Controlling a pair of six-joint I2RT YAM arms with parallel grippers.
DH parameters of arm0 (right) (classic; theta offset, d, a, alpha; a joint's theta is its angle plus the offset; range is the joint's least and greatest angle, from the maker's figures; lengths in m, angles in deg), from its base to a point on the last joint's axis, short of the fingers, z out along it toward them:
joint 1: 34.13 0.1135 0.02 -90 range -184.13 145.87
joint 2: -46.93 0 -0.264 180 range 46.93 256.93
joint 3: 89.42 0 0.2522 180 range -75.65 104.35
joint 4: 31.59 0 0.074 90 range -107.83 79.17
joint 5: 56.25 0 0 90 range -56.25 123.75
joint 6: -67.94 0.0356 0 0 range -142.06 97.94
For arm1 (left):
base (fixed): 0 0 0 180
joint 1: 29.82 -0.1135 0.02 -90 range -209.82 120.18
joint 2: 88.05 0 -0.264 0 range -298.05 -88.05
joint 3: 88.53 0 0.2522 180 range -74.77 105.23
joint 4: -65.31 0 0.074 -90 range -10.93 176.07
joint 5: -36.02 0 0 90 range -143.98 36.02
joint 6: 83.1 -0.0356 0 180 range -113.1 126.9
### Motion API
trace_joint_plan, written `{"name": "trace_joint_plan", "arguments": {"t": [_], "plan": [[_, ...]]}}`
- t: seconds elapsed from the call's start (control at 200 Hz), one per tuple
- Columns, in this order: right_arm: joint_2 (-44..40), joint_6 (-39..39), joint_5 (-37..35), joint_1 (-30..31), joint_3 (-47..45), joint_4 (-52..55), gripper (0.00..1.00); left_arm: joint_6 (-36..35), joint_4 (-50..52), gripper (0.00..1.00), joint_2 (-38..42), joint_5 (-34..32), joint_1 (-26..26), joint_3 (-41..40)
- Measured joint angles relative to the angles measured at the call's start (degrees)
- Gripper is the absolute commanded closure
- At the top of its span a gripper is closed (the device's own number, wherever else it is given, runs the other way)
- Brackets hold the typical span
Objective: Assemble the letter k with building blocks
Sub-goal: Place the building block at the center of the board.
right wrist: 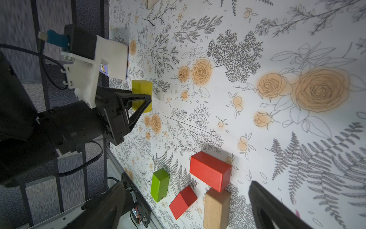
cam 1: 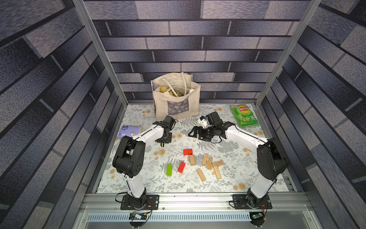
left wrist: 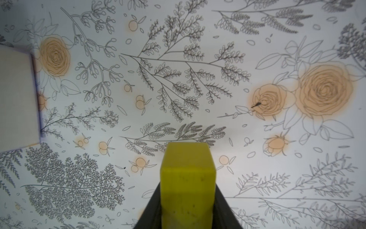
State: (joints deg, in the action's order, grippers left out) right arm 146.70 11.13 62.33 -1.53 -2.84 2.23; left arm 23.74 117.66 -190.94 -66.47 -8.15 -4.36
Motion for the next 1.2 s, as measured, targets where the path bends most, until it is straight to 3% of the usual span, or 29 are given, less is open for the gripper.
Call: {"name": "trace_joint_plan", "arguments": {"t": [0.301, 0.526, 0.761, 0.937, 1.202], "plan": [[1.01, 2.84, 1.53, 0.0, 2.27, -3.69, 0.0, 0.17, 0.63, 0.8, -1.86, 0.35, 0.13, 2.27], [1.03, 5.35, 1.44, 0.0, 1.4, -6.71, 0.0, 0.2, -1.66, 0.79, -3.74, 7.06, -2.32, 3.06], [1.03, 7.76, 1.31, 0.0, -1.75, -9.05, 0.0, 0.17, -0.98, 0.79, -10.49, 10.62, -3.02, 11.04], [1.03, 7.67, 1.27, 0.0, -1.01, -8.7, 0.0, 0.2, 1.09, 0.79, -12.52, 11.23, -3.02, 15.15], [0.2, 7.74, 1.07, 0.0, -2.58, -9.2, 0.0, 1.27, 3.28, 0.78, -12.57, 11.21, -2.56, 14.93]]}}
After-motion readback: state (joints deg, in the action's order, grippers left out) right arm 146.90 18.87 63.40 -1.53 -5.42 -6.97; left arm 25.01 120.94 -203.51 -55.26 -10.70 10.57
